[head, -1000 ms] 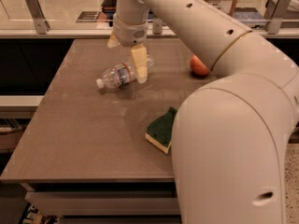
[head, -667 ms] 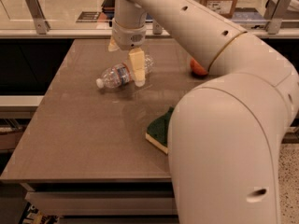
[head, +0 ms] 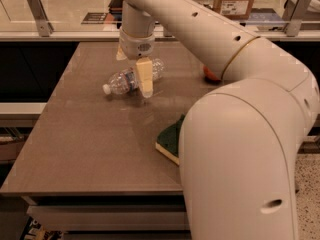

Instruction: Place water bottle upright

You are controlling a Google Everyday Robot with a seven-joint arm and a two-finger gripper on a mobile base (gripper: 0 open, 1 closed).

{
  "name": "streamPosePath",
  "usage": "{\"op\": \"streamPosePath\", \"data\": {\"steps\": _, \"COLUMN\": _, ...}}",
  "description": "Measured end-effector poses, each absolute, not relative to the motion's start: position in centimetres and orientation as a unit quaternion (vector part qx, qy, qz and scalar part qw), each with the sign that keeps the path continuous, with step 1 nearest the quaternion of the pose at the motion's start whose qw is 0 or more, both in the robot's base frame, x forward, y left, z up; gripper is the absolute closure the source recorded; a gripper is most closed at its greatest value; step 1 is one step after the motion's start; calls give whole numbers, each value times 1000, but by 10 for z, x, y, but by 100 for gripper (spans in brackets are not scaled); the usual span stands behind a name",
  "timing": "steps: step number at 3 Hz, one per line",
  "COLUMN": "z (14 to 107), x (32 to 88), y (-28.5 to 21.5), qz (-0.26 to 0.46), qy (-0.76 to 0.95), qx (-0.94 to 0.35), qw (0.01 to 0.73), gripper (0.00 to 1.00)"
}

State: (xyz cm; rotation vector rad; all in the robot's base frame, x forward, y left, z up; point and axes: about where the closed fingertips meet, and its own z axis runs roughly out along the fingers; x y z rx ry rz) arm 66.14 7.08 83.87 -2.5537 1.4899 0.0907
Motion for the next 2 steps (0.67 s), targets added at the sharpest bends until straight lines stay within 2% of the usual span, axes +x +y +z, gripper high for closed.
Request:
{"op": "streamPosePath", "data": {"steps": 1, "z": 837, "x": 664, "y": 74, "qz": 29, "qy": 501, "qx": -860, "qw": 97, "gripper": 18}}
{"op": "streamPosePath", "data": {"steps": 2, "z": 834, "x": 666, "y": 77, "qz": 28, "qy": 501, "qx": -859, "qw": 100, "gripper": 42}}
